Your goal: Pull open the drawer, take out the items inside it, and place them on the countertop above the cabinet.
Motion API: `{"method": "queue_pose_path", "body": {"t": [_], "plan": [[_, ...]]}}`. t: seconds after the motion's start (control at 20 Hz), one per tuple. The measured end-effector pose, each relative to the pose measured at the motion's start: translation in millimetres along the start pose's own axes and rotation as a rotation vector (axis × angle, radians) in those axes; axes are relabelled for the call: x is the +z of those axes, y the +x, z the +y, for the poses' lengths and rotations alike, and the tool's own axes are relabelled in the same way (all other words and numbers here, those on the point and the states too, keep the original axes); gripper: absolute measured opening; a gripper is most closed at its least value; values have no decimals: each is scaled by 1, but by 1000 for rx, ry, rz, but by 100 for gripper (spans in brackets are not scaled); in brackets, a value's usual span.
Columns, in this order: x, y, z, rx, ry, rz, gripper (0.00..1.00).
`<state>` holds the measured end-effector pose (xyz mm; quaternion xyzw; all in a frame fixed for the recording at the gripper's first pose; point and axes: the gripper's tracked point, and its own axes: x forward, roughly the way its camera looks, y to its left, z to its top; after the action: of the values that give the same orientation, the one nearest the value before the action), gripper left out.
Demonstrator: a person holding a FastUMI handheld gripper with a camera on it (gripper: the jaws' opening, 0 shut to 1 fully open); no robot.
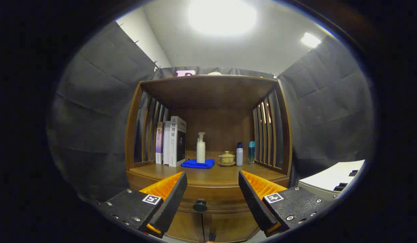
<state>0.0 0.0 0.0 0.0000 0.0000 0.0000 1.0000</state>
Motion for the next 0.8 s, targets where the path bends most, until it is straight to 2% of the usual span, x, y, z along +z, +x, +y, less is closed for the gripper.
{"method": "queue_pose_path", "body": {"t": [0.35,0.8], "plan": [[-2,7,0,-6,-8,-18,95],[-12,11,19,42,17,4,95]]}}
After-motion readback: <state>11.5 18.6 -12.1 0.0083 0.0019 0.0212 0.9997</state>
